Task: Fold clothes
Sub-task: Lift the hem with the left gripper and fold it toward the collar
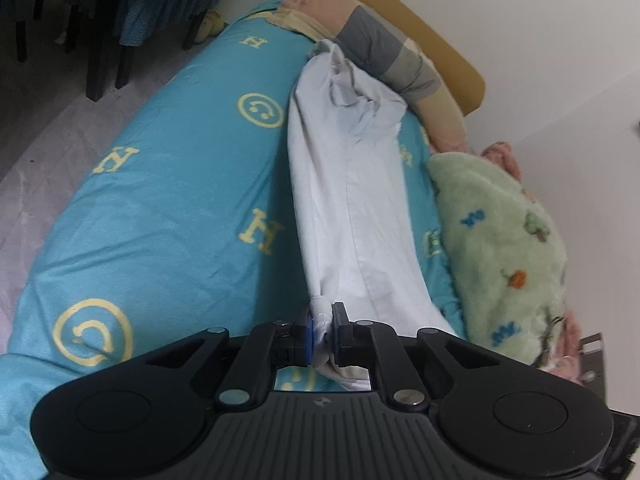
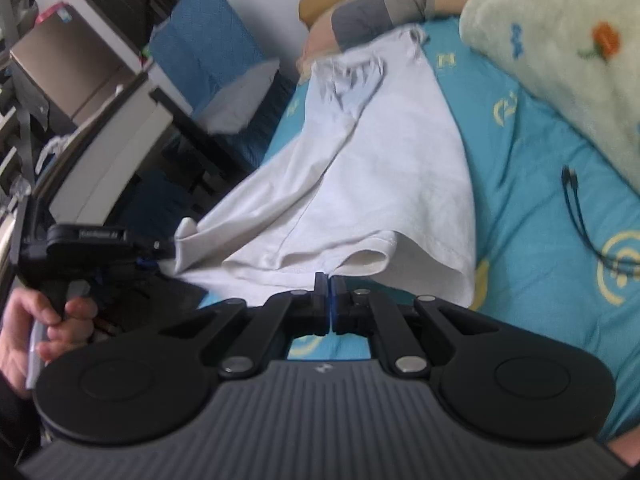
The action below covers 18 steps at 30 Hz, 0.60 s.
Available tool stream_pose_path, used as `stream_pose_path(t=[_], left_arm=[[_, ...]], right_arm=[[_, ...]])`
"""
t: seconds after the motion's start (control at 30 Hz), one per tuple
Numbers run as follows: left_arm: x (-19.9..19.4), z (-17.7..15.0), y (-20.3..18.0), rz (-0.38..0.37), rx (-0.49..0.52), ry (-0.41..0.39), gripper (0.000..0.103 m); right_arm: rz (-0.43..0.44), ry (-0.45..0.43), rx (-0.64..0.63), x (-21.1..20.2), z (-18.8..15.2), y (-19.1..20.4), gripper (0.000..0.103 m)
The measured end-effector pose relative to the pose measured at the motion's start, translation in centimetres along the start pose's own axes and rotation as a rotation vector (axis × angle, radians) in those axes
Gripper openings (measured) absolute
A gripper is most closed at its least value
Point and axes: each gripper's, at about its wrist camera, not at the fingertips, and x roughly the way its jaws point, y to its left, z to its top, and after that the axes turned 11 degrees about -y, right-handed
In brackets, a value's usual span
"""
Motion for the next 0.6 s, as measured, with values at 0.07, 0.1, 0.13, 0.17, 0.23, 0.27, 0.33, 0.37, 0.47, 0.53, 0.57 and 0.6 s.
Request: stream_pose_path(t=[0.07, 0.1, 0.13, 0.17, 0.23, 0.27, 0.33, 0.37, 0.47, 0.53, 0.57, 0.6], left_arm=[[0.8, -0.9, 0.7, 0.016, -0.007, 0.017, 0.009], [1.3, -1.2, 0.9, 0.024, -0.011, 0.031, 0.009], [1.7, -1.4, 1.7, 0.036, -0.011, 0.040, 0.009], [1.9, -1.5, 2.1, 0.043, -0.012, 0.045, 0.009], [2.5, -1.7, 2.7, 0.056, -0.014, 0.056, 0.009], [2.7, -1.8, 3.0, 0.061, -0.016, 0.061, 0.009], [3.1, -1.9, 3.6, 0.067, -0.023, 0.067, 0.009], [3.3, -1.9, 4.0, 0.070, -0.034, 0.073, 0.009], [4.0, -1.9, 4.8, 0.069, -0.060, 0.089, 0.009], [4.4, -2.0, 5.1, 0.063, -0.069, 0.101, 0.010], [4.5, -2.0, 5.3, 0.059, -0.073, 0.107, 0.010], [4.7, -2.0, 5.4, 0.057, -0.076, 0.112, 0.010]], right_arm=[[-0.010, 0.044, 0.018, 0.8, -0.9, -0.3, 0.007], [-0.013, 0.065, 0.036, 1.0, -1.2, -0.7, 0.007], [-0.015, 0.085, 0.054, 1.1, -1.5, -1.2, 0.008], [-0.018, 0.106, 0.071, 1.2, -1.8, -1.6, 0.008], [-0.023, 0.147, 0.107, 1.5, -2.4, -2.5, 0.009], [-0.025, 0.167, 0.125, 1.6, -2.7, -3.0, 0.009], [-0.045, 0.178, 0.159, 2.2, -2.7, -4.2, 0.009], [-0.062, 0.167, 0.176, 2.7, -2.4, -4.9, 0.009], [-0.115, 0.134, 0.224, 4.2, -1.4, -7.0, 0.009], [-0.150, 0.112, 0.257, 5.1, -0.8, -8.4, 0.009], [-0.167, 0.100, 0.273, 5.6, -0.5, -9.1, 0.009], [-0.166, 0.088, 0.280, 5.9, -0.2, -9.3, 0.009]])
